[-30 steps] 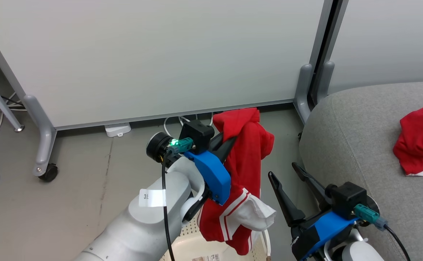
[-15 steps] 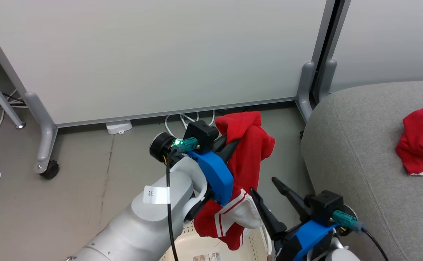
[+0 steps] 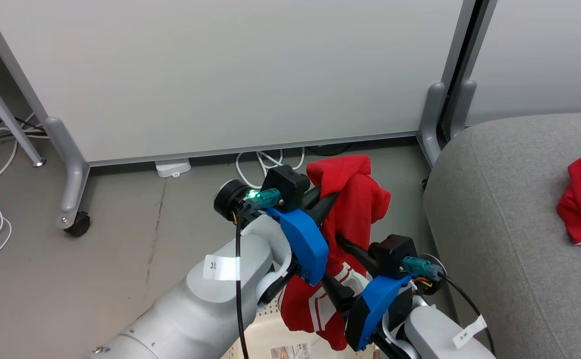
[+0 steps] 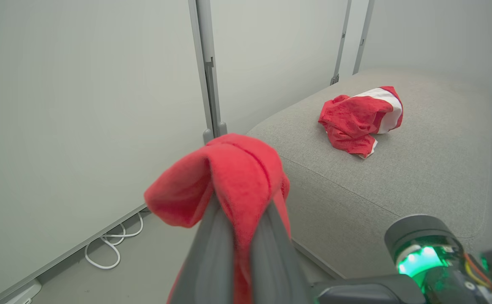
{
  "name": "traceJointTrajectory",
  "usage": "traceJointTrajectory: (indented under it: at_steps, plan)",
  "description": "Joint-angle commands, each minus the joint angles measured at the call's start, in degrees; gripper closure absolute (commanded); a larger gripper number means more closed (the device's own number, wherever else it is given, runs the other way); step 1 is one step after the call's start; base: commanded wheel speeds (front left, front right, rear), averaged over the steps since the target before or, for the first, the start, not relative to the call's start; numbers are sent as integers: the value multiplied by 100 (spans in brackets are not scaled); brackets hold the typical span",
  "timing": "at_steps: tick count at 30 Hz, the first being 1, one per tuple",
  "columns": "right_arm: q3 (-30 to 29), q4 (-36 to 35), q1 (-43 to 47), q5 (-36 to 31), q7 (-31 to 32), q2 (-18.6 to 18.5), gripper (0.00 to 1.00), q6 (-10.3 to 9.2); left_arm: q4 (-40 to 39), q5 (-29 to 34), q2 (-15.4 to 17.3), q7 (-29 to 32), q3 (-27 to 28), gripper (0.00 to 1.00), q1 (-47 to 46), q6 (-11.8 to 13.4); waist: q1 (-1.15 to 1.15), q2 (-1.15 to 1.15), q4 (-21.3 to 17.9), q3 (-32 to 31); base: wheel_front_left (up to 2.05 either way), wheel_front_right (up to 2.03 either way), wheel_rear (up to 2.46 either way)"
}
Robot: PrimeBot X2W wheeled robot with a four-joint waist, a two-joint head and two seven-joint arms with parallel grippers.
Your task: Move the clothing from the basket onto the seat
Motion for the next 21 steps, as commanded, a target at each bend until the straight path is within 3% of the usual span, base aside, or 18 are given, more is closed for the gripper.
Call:
traceJointTrajectory:
  at_steps: [1, 10, 19, 20, 21]
  plan:
    - [75, 184, -184, 62, -82, 18, 0, 1, -16, -37, 1, -33, -22, 100, -95, 4, 0, 0, 15, 2, 0, 0, 0]
    - [630, 1226, -921, 594, -370, 95, 0, 1, -108, -153, 0, -51, -193, 100, -145, 60, 0, 0, 48, 0, 0, 0, 0]
    - [1347, 1569, -1338, 1296, -535, 96, 0, 1, -146, -206, -1, -66, -287, 100, -168, 103, 0, 0, 29, 8, 0, 0, 0]
    - [1411, 1612, -1367, 1368, -555, 97, 4, 1, -147, -216, 0, -68, -294, 100, -175, 107, 0, 0, 27, 10, 0, 0, 0]
    - [1468, 1655, -1394, 1430, -566, 96, 51, 1, -147, -222, 0, -69, -301, 100, -181, 107, 0, 0, 25, 10, 0, 0, 0]
